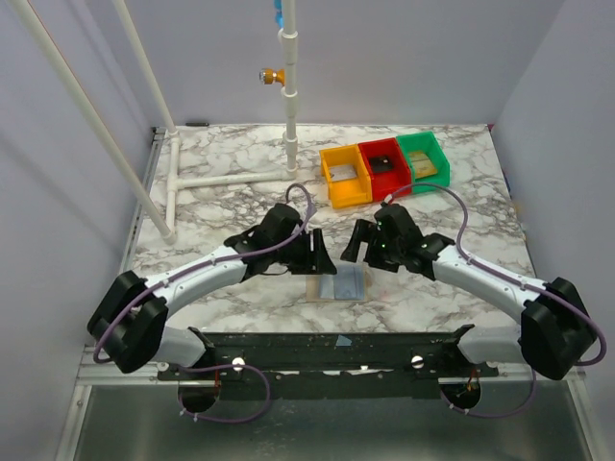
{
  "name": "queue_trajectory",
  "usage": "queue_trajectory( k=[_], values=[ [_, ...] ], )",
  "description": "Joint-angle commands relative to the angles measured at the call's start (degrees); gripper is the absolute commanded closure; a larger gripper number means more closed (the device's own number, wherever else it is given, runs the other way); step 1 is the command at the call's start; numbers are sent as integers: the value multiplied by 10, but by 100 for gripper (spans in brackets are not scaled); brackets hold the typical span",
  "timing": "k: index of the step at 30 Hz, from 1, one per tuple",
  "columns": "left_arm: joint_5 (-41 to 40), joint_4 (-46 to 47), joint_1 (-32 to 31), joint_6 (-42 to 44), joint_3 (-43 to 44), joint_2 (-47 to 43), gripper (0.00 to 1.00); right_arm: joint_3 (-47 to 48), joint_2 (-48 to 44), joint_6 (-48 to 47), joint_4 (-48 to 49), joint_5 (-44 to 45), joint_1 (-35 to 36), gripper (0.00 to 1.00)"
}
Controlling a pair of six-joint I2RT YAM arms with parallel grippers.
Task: Take the credit cards out of the card holder
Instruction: Remove the credit card from the card holder.
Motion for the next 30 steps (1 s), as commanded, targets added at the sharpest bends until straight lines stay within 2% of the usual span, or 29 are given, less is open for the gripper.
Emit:
queue_trajectory(
  k=[1,7,17,30],
  values=[
    [-22,36,-28,-7,37,43,48,-25,10,14,6,13,2,6],
    [-83,-9,-62,22,84,99,48,-56,-8,24,-7,65,2,6],
    [-226,-112,-117,72,174,187,48,-70,-98,55,-59,128,2,4],
    [-275,-138,-158,89,223,266,46,-85,-228,112,-129,220,0,1]
  ],
)
